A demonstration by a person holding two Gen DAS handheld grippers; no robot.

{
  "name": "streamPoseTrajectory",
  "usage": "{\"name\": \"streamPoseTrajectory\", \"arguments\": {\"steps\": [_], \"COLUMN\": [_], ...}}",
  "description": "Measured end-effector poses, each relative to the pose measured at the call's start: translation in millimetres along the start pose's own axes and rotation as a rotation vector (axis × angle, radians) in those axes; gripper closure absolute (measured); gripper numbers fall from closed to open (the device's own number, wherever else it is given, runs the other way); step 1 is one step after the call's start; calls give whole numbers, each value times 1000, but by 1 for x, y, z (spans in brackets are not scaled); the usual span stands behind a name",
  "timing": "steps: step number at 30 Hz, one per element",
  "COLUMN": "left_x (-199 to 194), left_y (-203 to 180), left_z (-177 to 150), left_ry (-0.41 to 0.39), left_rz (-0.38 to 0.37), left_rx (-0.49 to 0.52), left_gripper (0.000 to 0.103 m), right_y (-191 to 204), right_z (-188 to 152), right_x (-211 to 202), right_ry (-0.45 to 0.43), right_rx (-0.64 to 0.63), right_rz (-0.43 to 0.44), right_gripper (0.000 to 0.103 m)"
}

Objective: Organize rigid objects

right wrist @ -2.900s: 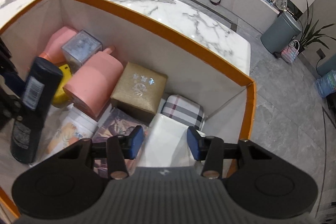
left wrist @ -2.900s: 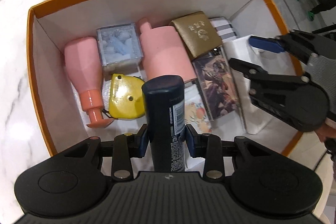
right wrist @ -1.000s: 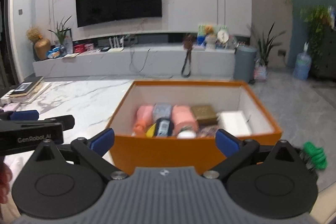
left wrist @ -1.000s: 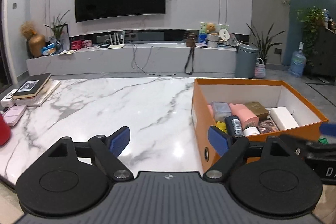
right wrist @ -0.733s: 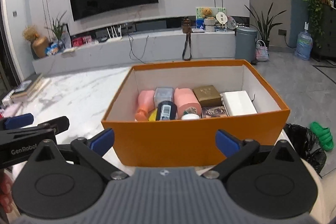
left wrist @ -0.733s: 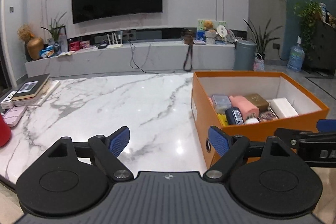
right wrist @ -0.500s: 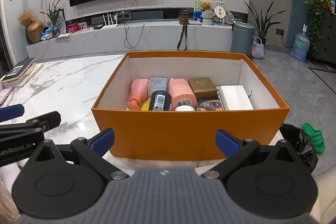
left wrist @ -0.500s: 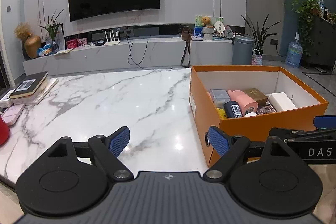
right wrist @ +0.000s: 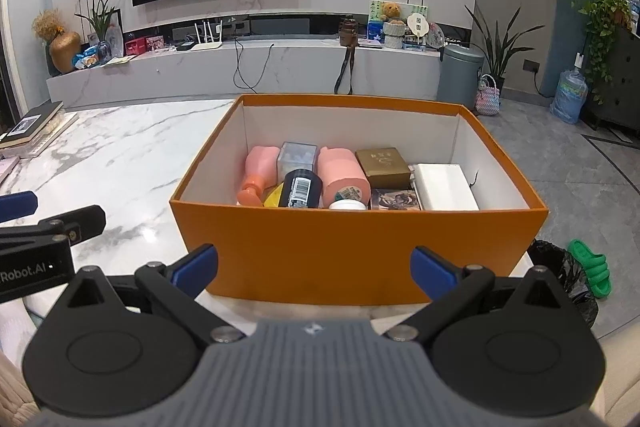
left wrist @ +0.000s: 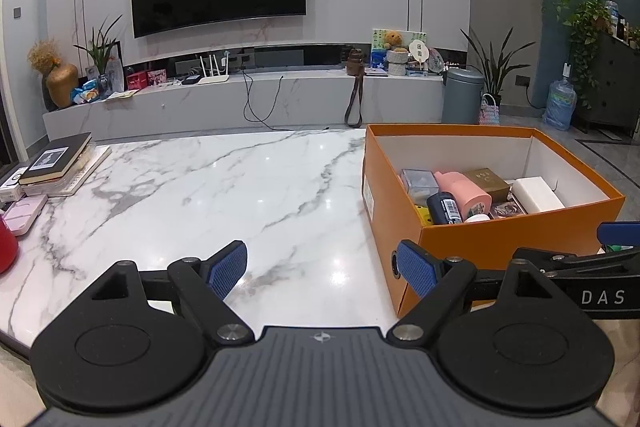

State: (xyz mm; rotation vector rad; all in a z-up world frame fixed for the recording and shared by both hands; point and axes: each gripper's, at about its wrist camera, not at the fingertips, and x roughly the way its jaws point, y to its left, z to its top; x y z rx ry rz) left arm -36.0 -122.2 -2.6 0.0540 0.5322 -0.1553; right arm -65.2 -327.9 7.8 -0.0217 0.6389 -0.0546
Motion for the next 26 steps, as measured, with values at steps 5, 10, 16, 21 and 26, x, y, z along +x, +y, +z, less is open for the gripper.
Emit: {"name": "streamPoseTrajectory", "arguments": {"steps": [5, 10, 16, 21, 26], "left_x": [0, -1, -2, -2, -3], "left_y": [0, 0, 3, 3, 4], "left_z": [0, -1, -1, -1, 0], "left_ry": [0, 0, 4, 6, 6], "left_rz": [1, 4, 10, 9, 8], "left_rx": [-2, -2, -7, -10, -11], "left_gripper": [4, 4, 4, 4, 4], "right_y": [1, 2, 2, 1, 2], "right_z": [0, 0, 0, 0, 0], "right_x": [0, 0, 0, 0, 0], "right_ry": [1, 1, 4, 4, 4], "right_rx": [-7, -14, -15, -17, -17], "right_rz": [-6, -11, -11, -12, -12], "right_gripper": [3, 3, 3, 3, 3]}}
